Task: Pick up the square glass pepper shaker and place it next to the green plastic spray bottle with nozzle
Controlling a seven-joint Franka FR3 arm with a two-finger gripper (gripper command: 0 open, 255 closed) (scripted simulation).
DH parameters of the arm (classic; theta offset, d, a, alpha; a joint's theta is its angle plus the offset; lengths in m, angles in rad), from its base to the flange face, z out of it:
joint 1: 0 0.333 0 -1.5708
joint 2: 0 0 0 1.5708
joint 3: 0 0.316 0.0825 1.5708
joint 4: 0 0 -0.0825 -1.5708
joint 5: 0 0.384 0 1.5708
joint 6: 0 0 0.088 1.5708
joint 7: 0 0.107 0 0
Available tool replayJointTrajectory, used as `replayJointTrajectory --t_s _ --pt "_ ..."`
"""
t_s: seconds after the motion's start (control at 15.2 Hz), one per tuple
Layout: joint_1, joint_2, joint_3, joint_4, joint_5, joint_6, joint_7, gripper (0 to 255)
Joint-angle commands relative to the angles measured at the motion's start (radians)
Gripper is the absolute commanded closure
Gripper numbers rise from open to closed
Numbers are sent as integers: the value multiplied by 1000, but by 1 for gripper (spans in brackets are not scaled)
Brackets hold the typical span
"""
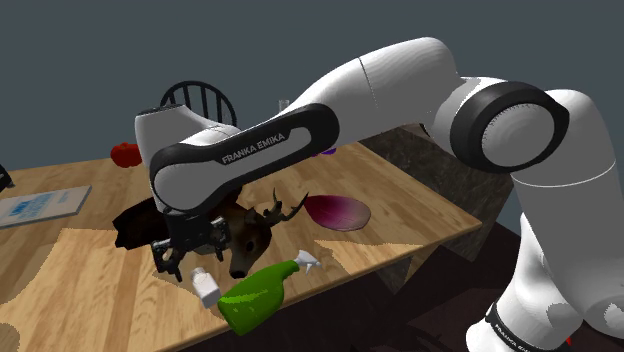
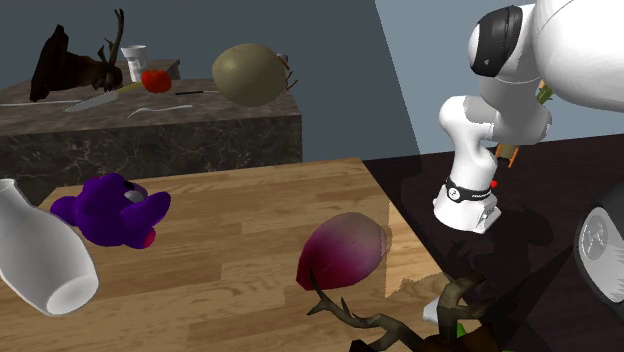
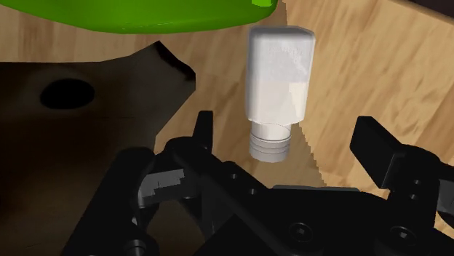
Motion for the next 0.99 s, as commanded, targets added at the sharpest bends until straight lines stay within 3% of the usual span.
replayJointTrajectory --t_s 0.0,0.13,0.4,0.92 --pt "0 0 0 0 0 0 0 0" --pt "0 0 0 0 0 0 0 0" --pt "-3 -24 2 90 4 -114 -2 0" --pt "-3 -24 2 90 4 -114 -2 0"
